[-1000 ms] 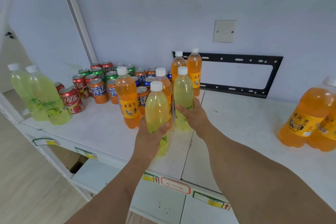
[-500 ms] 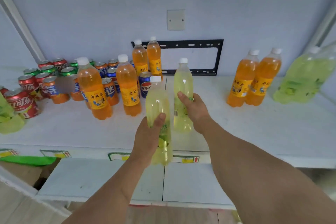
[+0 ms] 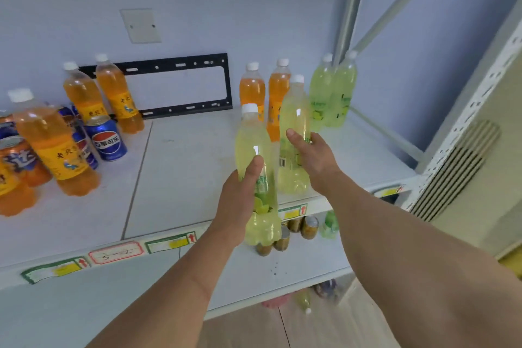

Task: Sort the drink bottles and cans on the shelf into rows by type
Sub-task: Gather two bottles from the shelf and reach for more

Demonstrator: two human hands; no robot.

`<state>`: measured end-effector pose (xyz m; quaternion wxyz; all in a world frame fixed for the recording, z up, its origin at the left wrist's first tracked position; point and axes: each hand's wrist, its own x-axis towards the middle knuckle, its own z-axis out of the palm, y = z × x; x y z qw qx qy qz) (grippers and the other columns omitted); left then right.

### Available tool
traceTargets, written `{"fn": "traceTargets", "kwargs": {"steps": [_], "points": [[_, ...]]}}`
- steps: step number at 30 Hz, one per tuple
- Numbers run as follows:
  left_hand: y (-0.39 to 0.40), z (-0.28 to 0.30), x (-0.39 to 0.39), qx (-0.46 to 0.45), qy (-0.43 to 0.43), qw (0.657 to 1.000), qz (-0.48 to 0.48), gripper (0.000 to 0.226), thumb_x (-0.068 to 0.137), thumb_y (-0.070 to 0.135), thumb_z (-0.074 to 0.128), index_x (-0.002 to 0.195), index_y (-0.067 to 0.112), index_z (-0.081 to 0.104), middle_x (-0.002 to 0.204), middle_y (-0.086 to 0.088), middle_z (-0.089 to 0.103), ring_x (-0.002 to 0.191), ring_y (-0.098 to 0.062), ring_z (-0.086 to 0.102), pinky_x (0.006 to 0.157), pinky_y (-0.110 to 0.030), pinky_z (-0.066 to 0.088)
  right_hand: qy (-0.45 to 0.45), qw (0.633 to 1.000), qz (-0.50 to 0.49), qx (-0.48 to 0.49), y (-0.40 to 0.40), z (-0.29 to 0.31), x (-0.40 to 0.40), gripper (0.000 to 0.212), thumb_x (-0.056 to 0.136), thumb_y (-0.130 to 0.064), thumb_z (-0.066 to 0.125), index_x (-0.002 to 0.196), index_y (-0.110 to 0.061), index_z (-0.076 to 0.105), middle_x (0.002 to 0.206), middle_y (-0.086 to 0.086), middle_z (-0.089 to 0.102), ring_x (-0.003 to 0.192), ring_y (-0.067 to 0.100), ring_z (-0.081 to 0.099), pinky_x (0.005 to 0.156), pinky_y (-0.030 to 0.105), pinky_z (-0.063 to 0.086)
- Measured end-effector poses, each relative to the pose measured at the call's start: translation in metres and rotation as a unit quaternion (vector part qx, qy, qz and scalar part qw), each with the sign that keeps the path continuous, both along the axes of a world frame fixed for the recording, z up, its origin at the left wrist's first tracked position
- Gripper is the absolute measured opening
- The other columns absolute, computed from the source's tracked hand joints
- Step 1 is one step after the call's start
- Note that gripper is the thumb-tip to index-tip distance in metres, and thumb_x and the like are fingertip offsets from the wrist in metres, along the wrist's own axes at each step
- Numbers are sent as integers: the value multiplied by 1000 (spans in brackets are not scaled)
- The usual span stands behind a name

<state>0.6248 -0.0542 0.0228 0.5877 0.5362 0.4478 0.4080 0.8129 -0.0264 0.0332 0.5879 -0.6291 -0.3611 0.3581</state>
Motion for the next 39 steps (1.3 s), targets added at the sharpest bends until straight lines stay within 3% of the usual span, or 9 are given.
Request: {"fn": "traceTargets", "kwargs": {"steps": [3,8,10,14,18,22,28,32,39], "points": [[-6,4,56,1,-7,1000,2,55,64,90,53,95,47,71,89,18,75,76,0,71,62,-25,52,-3,1000,1,-5,-9,2,60,36,73,-61,73,90,-33,57,96,-12,63,86,5,59,61,22,42],[-12,4,140,-33,-21,999,22,75,54,95,56,107,44,69,99,12,76,95,-16,71,85,-46,57,-12,999,24,-23,-13,1,145,69,59,-72,75,105,-22,66,100,0,71,93,22,66,83,43,55],[-12,5,164,-35,-18,999,31,75,50,97,55,103,46,70,98,14,76,96,-14,71,86,-46,57,-1,999,34,-30,-11,0,170,76,53,-73,76,106,-20,66,101,3,71,94,25,68,87,47,55],[-5,6,195,-38,6,998,50,66,54,96,52,98,50,67,93,25,73,93,-4,67,72,-30,51,23,998,45,-26,2,-5,204,70,53,-67,80,105,-22,65,100,4,73,91,26,70,82,49,58],[13,8,214,-33,20,997,64,55,60,94,52,91,50,64,78,38,67,72,15,63,64,-23,43,10,998,55,-10,21,-5,225,60,62,-63,79,105,-25,65,96,-2,74,88,21,72,75,40,60],[34,7,225,-45,12,997,58,73,49,97,55,102,48,65,100,23,71,98,-4,64,77,-32,50,-11,998,65,-8,39,-5,241,54,71,-58,77,114,-28,62,102,-6,72,93,16,69,83,39,56],[54,10,243,-35,15,997,70,76,43,99,54,96,44,63,96,24,68,93,1,59,69,-25,41,-26,996,78,23,55,-7,256,49,75,-54,76,117,-36,58,102,-14,71,95,10,69,74,26,55],[60,6,249,-23,16,996,84,82,43,98,56,104,43,64,100,20,72,97,-4,65,71,-27,46,-33,993,106,37,67,-16,261,54,78,-51,76,124,-31,57,107,-5,71,97,18,69,87,44,56],[69,-4,253,-20,-7,995,102,80,41,94,64,106,46,62,96,26,72,83,5,68,69,-25,51,-59,990,121,47,71,-24,269,58,77,-55,74,127,-33,55,111,-7,70,103,15,67,92,48,53]]}}
